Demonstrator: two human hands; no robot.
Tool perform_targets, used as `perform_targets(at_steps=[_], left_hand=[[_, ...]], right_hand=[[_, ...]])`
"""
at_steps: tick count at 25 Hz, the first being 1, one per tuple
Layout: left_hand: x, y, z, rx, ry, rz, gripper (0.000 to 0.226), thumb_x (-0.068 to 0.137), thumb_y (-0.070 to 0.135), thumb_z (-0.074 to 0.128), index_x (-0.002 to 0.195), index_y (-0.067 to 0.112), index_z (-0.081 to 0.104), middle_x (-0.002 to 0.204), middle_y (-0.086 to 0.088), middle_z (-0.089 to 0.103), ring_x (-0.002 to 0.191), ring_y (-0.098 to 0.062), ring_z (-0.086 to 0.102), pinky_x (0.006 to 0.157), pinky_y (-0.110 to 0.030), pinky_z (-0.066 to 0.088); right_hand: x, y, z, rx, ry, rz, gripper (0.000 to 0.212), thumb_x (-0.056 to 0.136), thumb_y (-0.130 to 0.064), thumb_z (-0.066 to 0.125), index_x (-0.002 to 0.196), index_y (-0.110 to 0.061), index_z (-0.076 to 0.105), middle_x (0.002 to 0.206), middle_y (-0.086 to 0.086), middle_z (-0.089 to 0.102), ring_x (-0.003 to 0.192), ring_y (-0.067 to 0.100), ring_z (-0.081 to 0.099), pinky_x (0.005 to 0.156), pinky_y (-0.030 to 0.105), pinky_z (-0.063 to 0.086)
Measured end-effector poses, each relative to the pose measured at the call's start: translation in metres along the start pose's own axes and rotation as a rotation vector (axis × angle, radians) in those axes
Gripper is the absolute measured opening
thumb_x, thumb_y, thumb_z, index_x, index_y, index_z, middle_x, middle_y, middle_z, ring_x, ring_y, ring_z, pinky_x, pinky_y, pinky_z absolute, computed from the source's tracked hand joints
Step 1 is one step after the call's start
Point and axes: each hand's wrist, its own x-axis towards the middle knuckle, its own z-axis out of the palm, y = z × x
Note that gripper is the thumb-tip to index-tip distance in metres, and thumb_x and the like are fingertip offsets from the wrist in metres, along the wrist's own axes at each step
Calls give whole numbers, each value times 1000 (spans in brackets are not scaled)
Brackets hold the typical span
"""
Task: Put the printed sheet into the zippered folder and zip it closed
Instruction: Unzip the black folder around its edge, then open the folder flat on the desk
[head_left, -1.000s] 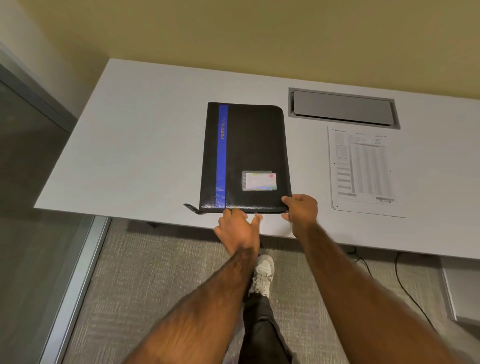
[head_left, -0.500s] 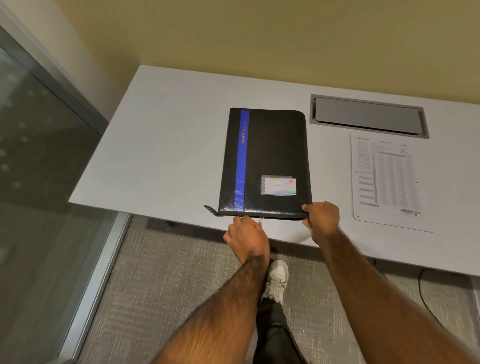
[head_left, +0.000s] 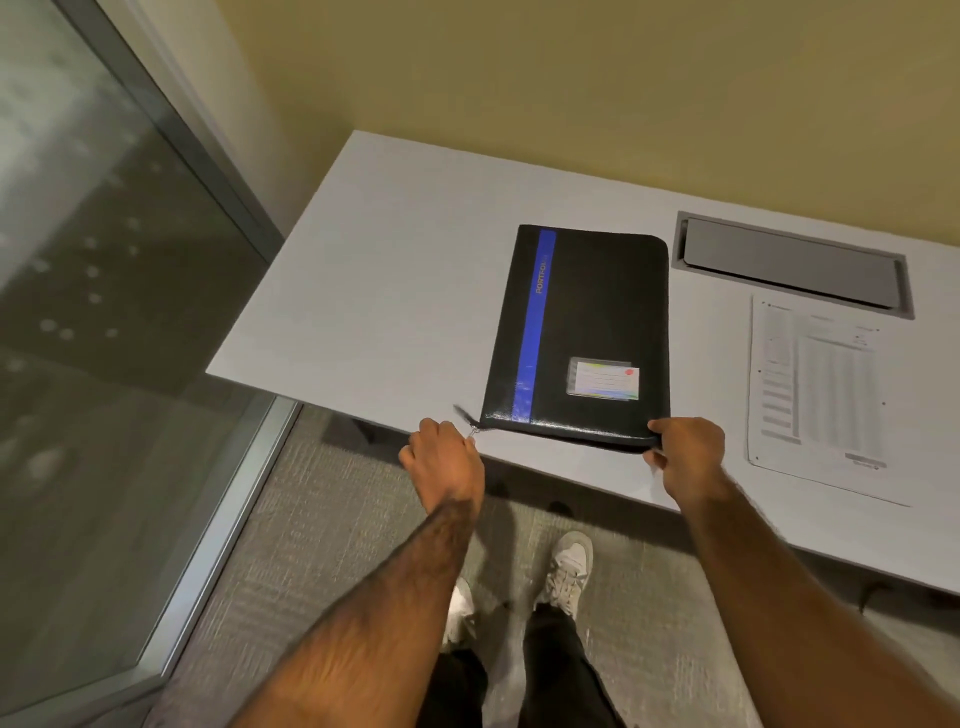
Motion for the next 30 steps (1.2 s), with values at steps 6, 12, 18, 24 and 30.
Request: perform_targets(at_steps=[6,12,18,24,30], left_hand=[[14,-25,-9,-4,-31,39,29,95,44,61,110,20,68,110,1,60,102,-18,55,94,-37,42],[11,-22,-29,-495,-186,267,93,81,51,77,155,21,28,164,-4,25,151,-21,25,123,-42,25],[17,24,-76,-973,-289,377,75,96,55,57,157,46,15,161,25,23,141,10,30,114,-22,32],[50,8,-109,-1191,-53,118,27,100,56,46,121,44,57,110,26,66,105,13,62,84,-3,48],[92,-33,-101,-1221,130,-264,36,98,34,63,133,23,59,114,11,69,104,-5,65,94,-22,52]], right_hand=[[-25,-16,10,-122,67,-33,9,88,-11,73,86,-9,64,105,25,67,83,25,67,87,47,61],[-90,-45,28,-148,101,-372,10,90,-10,66,88,-14,57,85,3,60,75,19,61,62,27,56],[-165,-78,102,-308,-139,-909,14,93,-34,63,101,-30,52,102,-12,57,92,-6,56,71,2,44],[-126,-64,124,-618,-385,-1001,65,96,-67,28,142,-25,46,150,-2,48,137,14,45,113,37,39],[-22,-13,79,-1054,-154,-710,69,99,-52,47,156,-20,23,167,10,19,153,32,17,121,51,28]])
